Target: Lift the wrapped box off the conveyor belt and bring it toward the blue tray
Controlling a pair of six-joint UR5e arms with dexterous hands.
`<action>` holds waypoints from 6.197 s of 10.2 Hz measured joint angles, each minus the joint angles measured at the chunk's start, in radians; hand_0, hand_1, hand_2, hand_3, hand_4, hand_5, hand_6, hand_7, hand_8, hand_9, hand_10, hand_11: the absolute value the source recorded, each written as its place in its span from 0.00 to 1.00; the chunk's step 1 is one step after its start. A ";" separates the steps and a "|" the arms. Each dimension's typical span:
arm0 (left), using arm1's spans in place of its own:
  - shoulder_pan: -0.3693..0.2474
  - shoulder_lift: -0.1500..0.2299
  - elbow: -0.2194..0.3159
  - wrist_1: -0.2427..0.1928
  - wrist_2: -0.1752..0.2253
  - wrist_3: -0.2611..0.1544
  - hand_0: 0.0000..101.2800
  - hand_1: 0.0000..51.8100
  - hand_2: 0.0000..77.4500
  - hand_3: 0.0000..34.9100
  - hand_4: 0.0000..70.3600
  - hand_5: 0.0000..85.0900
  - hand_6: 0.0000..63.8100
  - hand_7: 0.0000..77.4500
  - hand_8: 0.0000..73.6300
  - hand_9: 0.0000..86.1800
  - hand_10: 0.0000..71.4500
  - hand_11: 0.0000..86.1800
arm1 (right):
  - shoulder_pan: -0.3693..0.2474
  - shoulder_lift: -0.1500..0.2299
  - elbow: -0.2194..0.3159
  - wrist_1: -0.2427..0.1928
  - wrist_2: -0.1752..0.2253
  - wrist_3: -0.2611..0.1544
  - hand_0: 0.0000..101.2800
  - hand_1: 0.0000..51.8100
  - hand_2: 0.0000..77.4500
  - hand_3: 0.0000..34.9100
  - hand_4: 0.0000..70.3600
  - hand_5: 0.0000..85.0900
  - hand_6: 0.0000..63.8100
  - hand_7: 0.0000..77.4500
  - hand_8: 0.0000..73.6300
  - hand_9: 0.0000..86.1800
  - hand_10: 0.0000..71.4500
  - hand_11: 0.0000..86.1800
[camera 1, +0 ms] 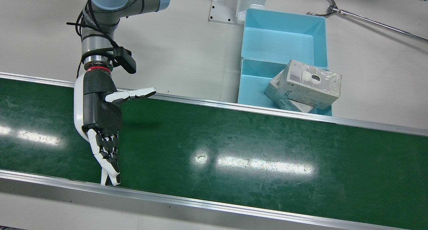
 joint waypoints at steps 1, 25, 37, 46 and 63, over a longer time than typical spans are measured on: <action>0.000 0.000 0.000 0.000 0.000 0.000 0.00 0.00 0.01 0.00 0.00 0.01 0.01 0.01 0.01 0.01 0.01 0.01 | 0.000 0.000 0.000 0.000 -0.001 0.000 0.49 0.32 0.06 0.00 0.07 0.19 0.05 0.04 0.00 0.02 0.00 0.02; 0.000 0.000 0.000 0.000 0.000 0.000 0.00 0.00 0.01 0.00 0.00 0.01 0.01 0.01 0.01 0.01 0.01 0.01 | -0.001 0.118 -0.007 -0.051 -0.154 -0.096 0.50 0.33 0.09 0.00 0.19 0.24 0.10 0.09 0.02 0.04 0.00 0.02; 0.000 0.000 0.000 0.000 0.000 0.000 0.00 0.00 0.01 0.00 0.00 0.01 0.01 0.01 0.01 0.01 0.01 0.01 | -0.017 0.139 -0.085 -0.001 -0.157 -0.098 0.48 0.21 0.04 0.00 0.19 0.21 0.09 0.08 0.01 0.04 0.00 0.02; 0.000 0.000 0.000 0.000 0.000 0.000 0.00 0.00 0.01 0.00 0.00 0.01 0.00 0.01 0.01 0.01 0.01 0.01 | -0.027 0.146 -0.085 0.003 -0.160 -0.099 0.49 0.33 0.10 0.00 0.18 0.21 0.09 0.08 0.00 0.03 0.00 0.02; 0.000 0.000 0.000 0.000 0.000 0.000 0.00 0.00 0.01 0.00 0.00 0.01 0.01 0.01 0.01 0.01 0.01 0.01 | -0.029 0.146 -0.146 0.049 -0.152 -0.094 0.48 0.31 0.11 0.00 0.19 0.21 0.09 0.08 0.00 0.03 0.00 0.02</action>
